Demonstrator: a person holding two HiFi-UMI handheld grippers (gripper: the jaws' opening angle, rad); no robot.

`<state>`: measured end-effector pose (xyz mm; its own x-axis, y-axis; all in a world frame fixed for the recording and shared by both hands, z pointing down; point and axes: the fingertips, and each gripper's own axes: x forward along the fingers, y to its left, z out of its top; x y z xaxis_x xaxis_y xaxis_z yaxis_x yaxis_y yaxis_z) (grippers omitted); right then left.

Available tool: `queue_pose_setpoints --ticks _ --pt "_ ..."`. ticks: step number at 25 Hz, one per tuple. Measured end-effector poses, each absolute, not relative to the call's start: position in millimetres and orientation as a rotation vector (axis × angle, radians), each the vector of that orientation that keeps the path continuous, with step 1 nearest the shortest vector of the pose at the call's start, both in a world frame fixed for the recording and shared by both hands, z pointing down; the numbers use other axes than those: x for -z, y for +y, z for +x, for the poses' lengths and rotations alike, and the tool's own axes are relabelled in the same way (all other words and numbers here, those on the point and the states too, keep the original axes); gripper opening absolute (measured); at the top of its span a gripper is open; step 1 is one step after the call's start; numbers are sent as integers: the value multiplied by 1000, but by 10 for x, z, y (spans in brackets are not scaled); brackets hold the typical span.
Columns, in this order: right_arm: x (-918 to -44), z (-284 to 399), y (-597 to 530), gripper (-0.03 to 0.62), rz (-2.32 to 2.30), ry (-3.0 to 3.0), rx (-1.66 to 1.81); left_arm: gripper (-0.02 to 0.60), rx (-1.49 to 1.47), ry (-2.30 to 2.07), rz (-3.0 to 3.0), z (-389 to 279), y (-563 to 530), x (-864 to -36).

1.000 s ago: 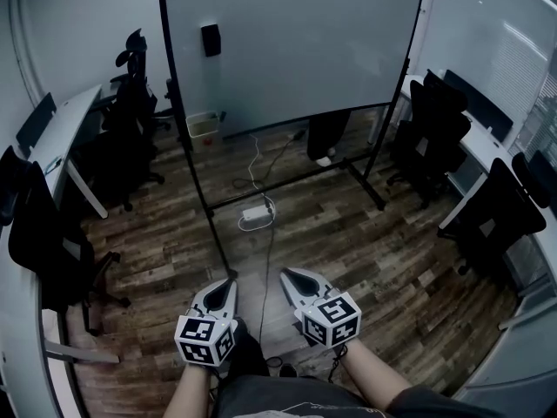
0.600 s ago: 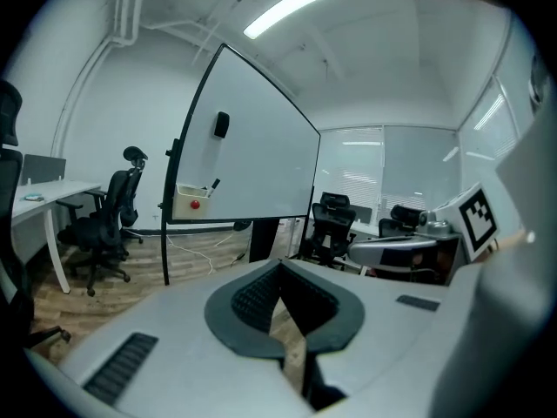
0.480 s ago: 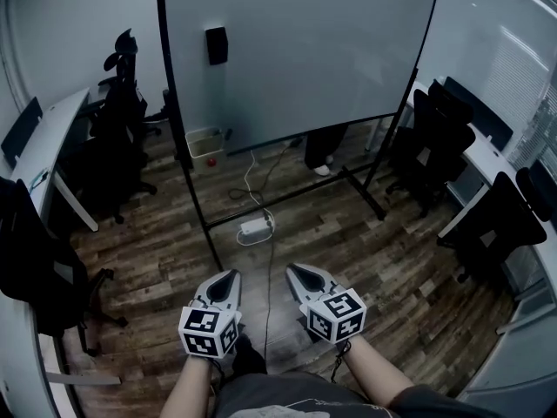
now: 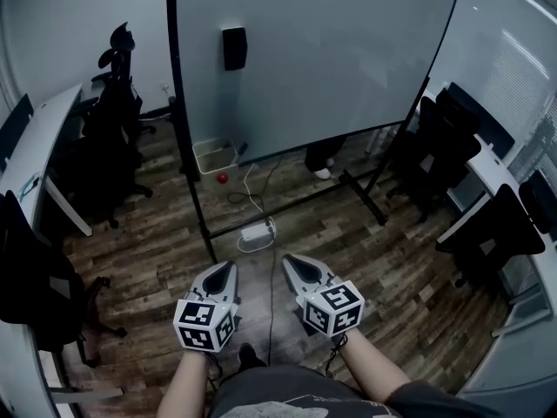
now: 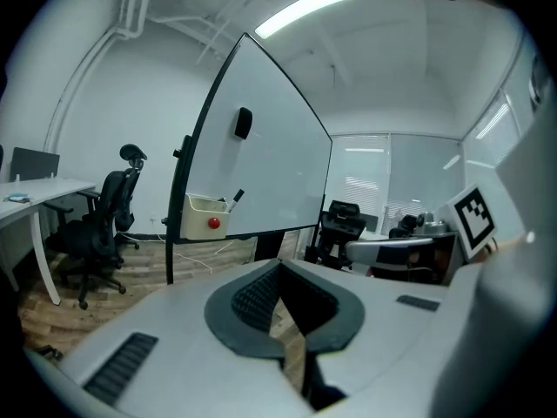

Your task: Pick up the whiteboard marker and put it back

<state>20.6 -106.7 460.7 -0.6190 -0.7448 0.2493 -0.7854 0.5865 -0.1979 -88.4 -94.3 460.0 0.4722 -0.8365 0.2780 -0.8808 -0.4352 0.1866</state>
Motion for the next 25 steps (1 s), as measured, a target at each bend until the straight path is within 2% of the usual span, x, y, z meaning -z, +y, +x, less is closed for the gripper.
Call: queue_pose_setpoints --ticks 15,25 --pt "-4625 -193 -1705 25 1463 -2616 -488 14 -173 -1379 2488 -1419 -1662 -4523" --pt "-4593 -240 -2137 25 1449 -2653 -488 14 -167 -1415 2475 -1448 -2069 -4527"
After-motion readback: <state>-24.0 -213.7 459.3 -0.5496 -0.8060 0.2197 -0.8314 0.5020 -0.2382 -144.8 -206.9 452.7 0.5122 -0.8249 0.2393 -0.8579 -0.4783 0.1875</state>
